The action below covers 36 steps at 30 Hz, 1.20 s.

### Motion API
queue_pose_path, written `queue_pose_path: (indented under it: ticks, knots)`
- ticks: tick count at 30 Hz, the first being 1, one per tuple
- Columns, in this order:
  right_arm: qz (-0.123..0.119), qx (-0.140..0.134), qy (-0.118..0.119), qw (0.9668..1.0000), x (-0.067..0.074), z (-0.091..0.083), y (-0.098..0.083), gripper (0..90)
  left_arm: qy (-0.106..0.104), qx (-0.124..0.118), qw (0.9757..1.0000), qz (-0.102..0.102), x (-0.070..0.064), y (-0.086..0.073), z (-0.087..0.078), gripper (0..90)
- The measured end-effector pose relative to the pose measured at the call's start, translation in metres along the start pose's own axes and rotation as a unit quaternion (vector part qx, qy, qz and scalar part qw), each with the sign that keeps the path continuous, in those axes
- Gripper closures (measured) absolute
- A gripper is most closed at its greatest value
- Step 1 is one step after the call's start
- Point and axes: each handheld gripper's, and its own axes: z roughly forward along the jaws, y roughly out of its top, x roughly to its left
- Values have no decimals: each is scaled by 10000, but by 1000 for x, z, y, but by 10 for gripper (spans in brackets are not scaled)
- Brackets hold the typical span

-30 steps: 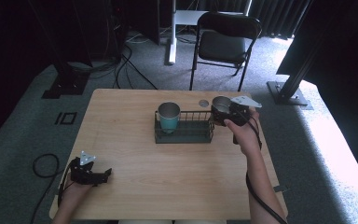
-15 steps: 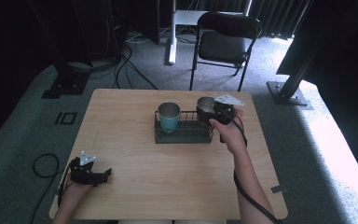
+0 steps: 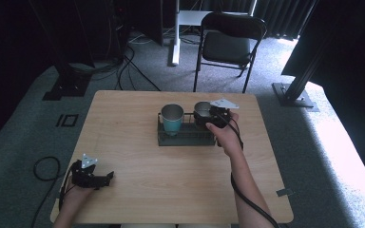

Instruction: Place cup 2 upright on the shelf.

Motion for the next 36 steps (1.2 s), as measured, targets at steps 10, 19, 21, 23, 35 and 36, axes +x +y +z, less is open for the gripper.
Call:
queue_pose_path:
  ticks: [10, 19, 21, 23, 35, 36]
  knots:
    - [-51, 170, -47, 9998, 1, 13, -12, 135, 0, 0, 10000, -2, 0, 0, 0, 4]
    - [-100, 258, -63, 9996, 3, 19, -21, 135, -1, 1, 10000, -2, 0, 0, 0, 4]
    - [-109, 265, -77, 9996, 3, 21, -22, 135, 0, 0, 10000, 1, 0, 0, 0, 4]
    - [-129, 291, -81, 9995, 4, 22, -24, 134, 0, 1, 10000, 1, 0, 0, 0, 4]
    - [-113, 299, -58, 9995, 4, 22, -32, 133, -1, 1, 10000, 0, 0, 0, 0, 3]
    - [-113, 299, -58, 9995, 4, 22, -32, 133, -1, 1, 10000, 0, 0, 0, 0, 3]
